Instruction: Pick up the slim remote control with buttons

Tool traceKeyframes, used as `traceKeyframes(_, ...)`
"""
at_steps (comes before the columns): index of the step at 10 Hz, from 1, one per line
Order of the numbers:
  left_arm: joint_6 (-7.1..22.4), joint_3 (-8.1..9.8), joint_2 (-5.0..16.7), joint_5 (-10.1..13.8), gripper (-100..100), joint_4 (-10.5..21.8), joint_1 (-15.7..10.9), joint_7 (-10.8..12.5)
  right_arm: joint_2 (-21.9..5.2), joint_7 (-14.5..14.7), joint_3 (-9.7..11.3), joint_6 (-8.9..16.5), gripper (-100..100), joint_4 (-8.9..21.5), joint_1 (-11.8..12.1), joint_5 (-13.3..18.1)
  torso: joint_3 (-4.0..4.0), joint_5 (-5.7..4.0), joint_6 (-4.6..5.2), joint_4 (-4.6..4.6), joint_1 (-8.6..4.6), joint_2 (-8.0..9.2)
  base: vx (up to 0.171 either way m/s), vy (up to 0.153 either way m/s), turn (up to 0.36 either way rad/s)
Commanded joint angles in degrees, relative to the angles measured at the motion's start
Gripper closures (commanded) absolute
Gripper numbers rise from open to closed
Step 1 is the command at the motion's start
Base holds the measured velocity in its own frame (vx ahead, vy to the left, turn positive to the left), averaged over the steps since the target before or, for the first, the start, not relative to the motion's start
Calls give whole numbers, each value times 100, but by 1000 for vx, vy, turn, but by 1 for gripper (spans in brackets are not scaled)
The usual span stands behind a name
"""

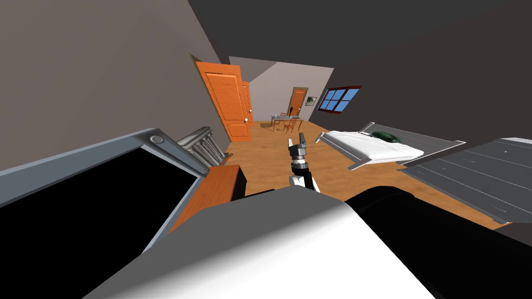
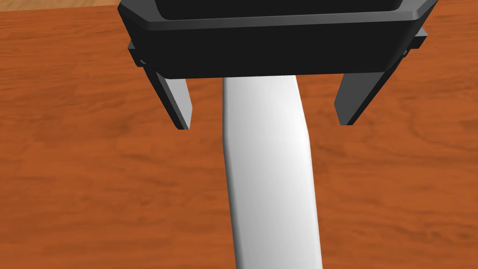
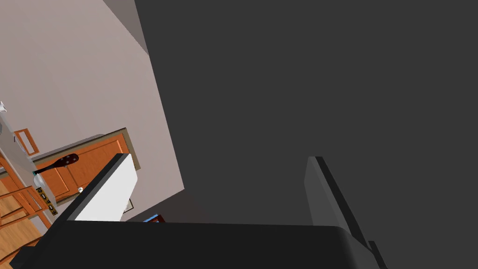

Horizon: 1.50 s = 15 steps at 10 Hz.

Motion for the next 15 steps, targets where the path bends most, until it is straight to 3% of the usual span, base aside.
traceKeyframes(1, 70, 30, 3, 25, -100, 206, -29, 83, 0, 0, 0, 0, 0, 0, 0, 0, 0, 0, 0, 0, 0, 0, -10, 21, -86)
traceKeyframes(2, 12, 22, 26, 27, -100, 182, -38, 12, 0, 0, 0, 0, 0, 0, 0, 0, 0, -1, 2, 0, -4, 1, -6, 12, -24)
traceKeyframes(3, 18, 25, 28, 31, 0, 203, -41, 17, 0, 0, 0, 0, 0, 0, 0, 0, 0, -2, -1, 0, -9, -1, 0, 0, 0)
traceKeyframes(4, -169, -3, -92, -6, -100, 293, -85, -61, 0, 0, 0, 0, 0, 0, 0, 0, -1, -3, 0, -1, -12, -2, 16, 34, 70)
traceKeyframes(7, -401, -38, -242, -51, -100, 407, -140, -158, 0, 0, 0, 0, 0, 0, 0, 0, -3, -3, 0, -1, -14, -4, 5, 4, 13)
traceKeyframes(8, -316, -32, -227, -50, -100, 321, -104, -109, 0, 0, 0, 0, 0, 0, 0, 0, -3, -4, -1, -1, -18, -5, 0, 0, 0)
traceKeyframes(9, -334, -34, -238, -54, 100, 318, -103, -112, 0, 0, 0, 0, 0, 0, 0, 0, -3, -5, 0, -1, -17, -4, 0, 0, 0)
traceKeyframes(13, -332, -34, -237, -54, 100, 319, -101, -111, 0, 0, 0, 0, 0, 0, 0, 0, -2, -4, 2, 0, -16, -4, 0, 0, 0)
traceKeyframes(14, -332, -34, -237, -54, 0, 319, -101, -111, 0, 0, 0, 0, 0, 0, 0, 0, -2, -4, 2, 0, -16, -4, 0, 0, 0)
traceKeyframes(15, -169, -3, -92, -6, 100, 293, -85, -61, 0, 0, 0, 0, 0, 0, 0, 0, -2, -4, 2, 0, -16, -4, -2, 8, -19)
